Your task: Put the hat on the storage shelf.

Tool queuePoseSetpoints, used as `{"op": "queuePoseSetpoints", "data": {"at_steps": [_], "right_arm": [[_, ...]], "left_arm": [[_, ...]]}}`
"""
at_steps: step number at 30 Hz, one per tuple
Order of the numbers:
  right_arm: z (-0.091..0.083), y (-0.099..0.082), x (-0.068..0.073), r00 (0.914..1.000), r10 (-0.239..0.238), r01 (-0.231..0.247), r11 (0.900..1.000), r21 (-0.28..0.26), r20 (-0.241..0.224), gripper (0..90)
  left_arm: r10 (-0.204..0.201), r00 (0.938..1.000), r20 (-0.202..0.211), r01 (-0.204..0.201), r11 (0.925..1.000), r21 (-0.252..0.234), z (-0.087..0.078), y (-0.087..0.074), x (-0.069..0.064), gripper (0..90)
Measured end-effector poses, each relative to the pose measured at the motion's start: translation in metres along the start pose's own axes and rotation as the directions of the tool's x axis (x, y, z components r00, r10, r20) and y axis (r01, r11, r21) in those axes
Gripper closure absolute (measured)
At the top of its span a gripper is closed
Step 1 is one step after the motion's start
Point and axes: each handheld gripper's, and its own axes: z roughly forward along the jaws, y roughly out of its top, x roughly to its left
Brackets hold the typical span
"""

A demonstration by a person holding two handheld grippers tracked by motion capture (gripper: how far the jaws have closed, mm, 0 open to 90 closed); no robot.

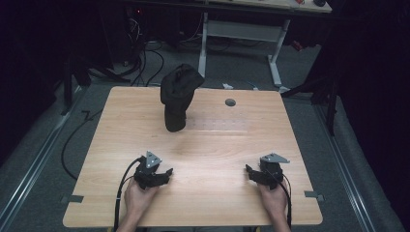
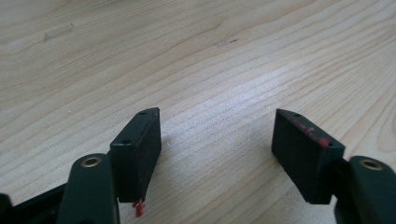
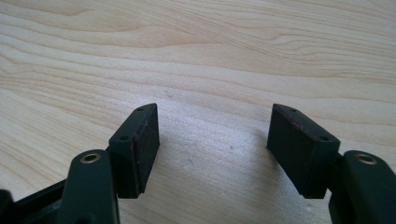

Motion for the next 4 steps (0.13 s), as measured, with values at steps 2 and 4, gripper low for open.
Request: {"op": "queuePoseSetpoints", "data": {"at_steps": [2, 4], "right_arm": [[0.0000, 0.0000, 0.0000, 1.0000, 0.000, 0.000, 1.0000, 0.000, 0.000, 34.3], [0.0000, 0.0000, 0.0000, 1.0000, 0.000, 0.000, 1.0000, 0.000, 0.000, 34.3]], "left_arm": [[-0.002, 1.0000, -0.001, 0.002, 1.0000, 0.000, 0.0000, 0.0000, 0.0001, 31.0], [-0.003, 1.0000, -0.003, 0.003, 1.0000, 0.001, 0.0001, 0.0001, -0.0003, 30.8]]}}
